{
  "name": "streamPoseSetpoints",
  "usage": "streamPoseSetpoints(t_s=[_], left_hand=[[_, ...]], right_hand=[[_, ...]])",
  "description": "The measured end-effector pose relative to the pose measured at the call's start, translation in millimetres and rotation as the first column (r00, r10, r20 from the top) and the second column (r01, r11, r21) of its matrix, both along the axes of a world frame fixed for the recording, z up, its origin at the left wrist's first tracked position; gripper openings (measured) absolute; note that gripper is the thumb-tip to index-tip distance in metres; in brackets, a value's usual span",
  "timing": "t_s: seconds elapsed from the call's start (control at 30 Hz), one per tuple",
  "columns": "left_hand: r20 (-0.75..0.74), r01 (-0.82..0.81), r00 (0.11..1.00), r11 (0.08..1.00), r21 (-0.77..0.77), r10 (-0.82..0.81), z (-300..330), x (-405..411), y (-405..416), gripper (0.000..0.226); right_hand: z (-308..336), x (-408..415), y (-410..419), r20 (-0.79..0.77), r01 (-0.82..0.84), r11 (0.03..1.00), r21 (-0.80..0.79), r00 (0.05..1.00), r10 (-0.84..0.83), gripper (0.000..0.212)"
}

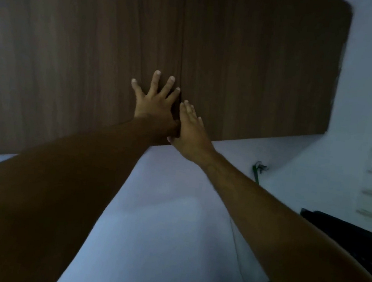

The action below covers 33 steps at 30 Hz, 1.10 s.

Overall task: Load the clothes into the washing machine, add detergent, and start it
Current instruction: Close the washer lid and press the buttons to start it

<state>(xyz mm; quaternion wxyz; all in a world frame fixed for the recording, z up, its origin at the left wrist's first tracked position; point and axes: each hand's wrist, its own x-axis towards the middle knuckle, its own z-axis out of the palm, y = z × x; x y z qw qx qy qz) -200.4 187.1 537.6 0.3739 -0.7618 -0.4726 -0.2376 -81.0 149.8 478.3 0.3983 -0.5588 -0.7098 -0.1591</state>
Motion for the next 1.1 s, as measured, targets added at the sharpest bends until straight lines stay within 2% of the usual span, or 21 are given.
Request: streamPoseSetpoints(t_s=[0.1,0.27,0.37,0.43,0.5,0.57,0.77,0.97,1.1], left_hand=[[0.129,0.002,0.992,1.0,0.001,-0.002,-13,17,0,0.091],[0.306,0.013,0.952,0.997,-0.082,0.013,-50,59,-1,0.1],[0.365,0.168,0.922,0.982,-0.081,-0.128,-91,95,-3,0.093],[0.325,0.329,0.902,0.94,-0.089,-0.285,-120,131,-3,0.082],[0.287,0.474,0.862,0.864,-0.167,-0.418,-145,166,-5,0.069],[0.322,0.59,0.799,0.768,-0.249,-0.509,-163,199,-1,0.06],[0.493,0.759,0.651,0.508,-0.407,-0.577,-189,276,9,0.031],[0.609,0.831,0.517,0.183,-0.524,-0.602,-207,375,-26,0.041],[0.551,0.828,0.431,0.07,-0.557,-0.714,-221,429,-60,0.043]], right_hand=[[-10,32,-21,-0.054,0.046,0.999,-0.02,0.997,-0.047,0.082],[-36,95,-40,-0.168,0.198,0.98,0.034,0.967,-0.19,0.045],[-61,129,-34,-0.139,0.309,0.95,0.034,0.943,-0.302,0.027],[-80,150,-29,-0.082,0.384,0.923,0.015,0.921,-0.381,0.024],[-97,172,-27,-0.029,0.44,0.898,-0.011,0.898,-0.44,0.023],[-113,197,-28,0.005,0.496,0.867,-0.039,0.868,-0.496,0.023],[-144,274,-69,-0.052,0.685,0.72,-0.109,0.72,-0.692,0.026],[-161,344,-151,-0.026,0.84,0.513,-0.177,0.517,-0.855,0.028],[-170,382,-201,-0.031,0.887,0.388,-0.251,0.394,-0.919,0.03]])
